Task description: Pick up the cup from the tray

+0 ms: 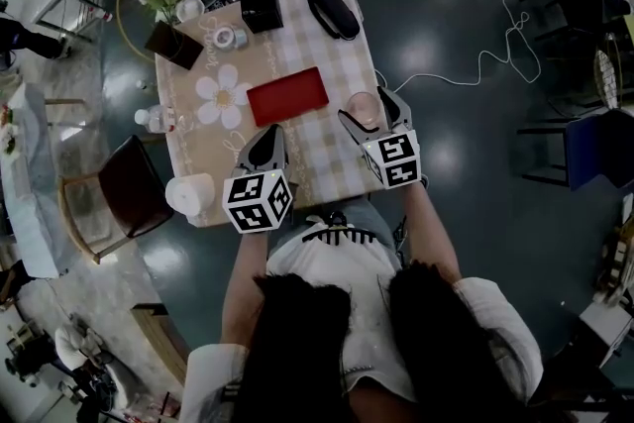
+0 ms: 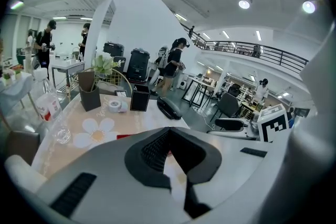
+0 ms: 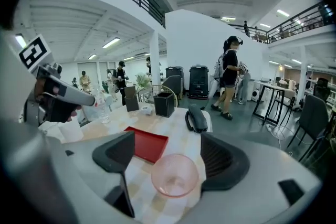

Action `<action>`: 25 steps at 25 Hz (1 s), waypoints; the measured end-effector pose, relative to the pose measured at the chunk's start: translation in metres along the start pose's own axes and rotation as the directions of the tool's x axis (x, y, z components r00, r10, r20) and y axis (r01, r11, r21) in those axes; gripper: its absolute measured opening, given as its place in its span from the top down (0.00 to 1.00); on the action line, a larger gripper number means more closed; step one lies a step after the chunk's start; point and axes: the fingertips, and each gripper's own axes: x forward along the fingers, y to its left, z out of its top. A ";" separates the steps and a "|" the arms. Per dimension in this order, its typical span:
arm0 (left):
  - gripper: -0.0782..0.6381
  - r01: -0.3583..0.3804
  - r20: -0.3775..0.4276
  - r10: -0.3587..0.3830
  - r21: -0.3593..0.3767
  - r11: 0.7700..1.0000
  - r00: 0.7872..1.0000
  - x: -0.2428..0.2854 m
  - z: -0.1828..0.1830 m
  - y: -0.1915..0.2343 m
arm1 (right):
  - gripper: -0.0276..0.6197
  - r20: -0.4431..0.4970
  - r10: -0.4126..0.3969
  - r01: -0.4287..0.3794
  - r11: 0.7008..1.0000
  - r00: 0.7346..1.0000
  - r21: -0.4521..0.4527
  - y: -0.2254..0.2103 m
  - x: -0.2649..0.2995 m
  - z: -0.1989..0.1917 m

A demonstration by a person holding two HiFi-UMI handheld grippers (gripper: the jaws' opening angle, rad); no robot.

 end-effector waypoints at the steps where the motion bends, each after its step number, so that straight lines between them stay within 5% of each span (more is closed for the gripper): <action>1: 0.88 0.001 0.006 -0.001 0.000 1.000 1.000 -0.002 0.001 0.000 | 0.35 0.012 0.004 -0.004 1.000 1.000 -0.004 0.003 -0.003 0.004; 7: 0.88 -0.009 0.034 0.010 -0.006 1.000 0.999 -0.013 0.000 0.002 | 0.35 0.146 -0.008 -0.009 0.993 0.989 0.119 0.013 -0.025 0.037; 15: 0.88 0.009 0.058 -0.008 -0.029 1.000 0.998 -0.022 -0.005 -0.002 | 0.42 0.128 0.022 -0.036 0.993 0.992 0.108 0.047 -0.037 0.041; 20: 0.88 -0.034 0.104 0.037 -0.026 0.999 0.994 -0.029 -0.002 -0.002 | 0.64 0.056 0.036 -0.038 0.998 0.998 0.039 0.070 -0.037 0.028; 25: 0.88 -0.015 0.094 0.018 -0.033 0.999 0.995 -0.030 -0.008 -0.007 | 0.76 0.050 0.062 -0.065 0.996 0.997 0.055 0.082 -0.036 0.025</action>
